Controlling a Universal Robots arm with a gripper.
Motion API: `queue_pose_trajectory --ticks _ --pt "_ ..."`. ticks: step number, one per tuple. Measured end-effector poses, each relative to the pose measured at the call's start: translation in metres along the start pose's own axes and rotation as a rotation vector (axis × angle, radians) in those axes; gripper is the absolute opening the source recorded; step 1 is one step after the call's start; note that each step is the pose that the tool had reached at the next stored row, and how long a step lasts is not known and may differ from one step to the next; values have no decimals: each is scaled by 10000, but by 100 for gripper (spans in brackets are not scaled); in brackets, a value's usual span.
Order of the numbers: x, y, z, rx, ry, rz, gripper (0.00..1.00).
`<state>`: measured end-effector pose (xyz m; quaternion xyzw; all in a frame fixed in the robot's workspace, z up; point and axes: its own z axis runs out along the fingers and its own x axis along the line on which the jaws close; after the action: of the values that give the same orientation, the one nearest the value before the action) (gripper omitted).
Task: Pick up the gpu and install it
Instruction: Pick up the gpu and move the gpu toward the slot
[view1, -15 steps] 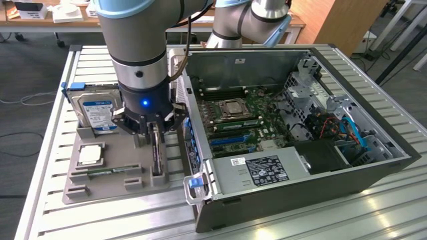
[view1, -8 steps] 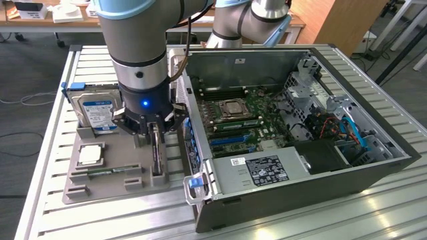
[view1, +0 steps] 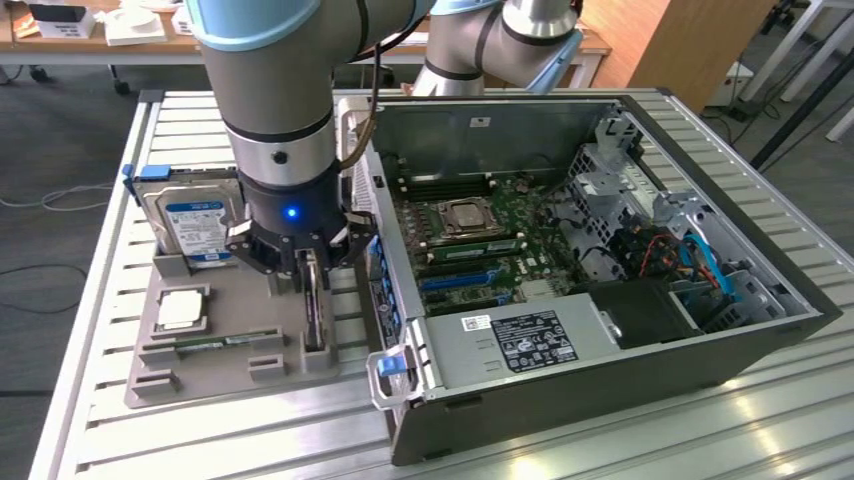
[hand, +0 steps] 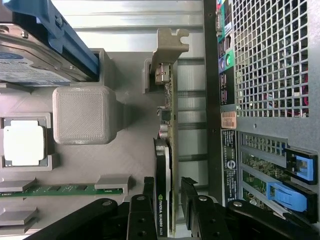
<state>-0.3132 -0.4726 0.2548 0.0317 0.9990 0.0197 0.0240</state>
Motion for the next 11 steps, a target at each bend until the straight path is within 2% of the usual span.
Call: queue_pose_trajectory --ticks 11 --pt "1 -1 32 -4 -4 1 36"
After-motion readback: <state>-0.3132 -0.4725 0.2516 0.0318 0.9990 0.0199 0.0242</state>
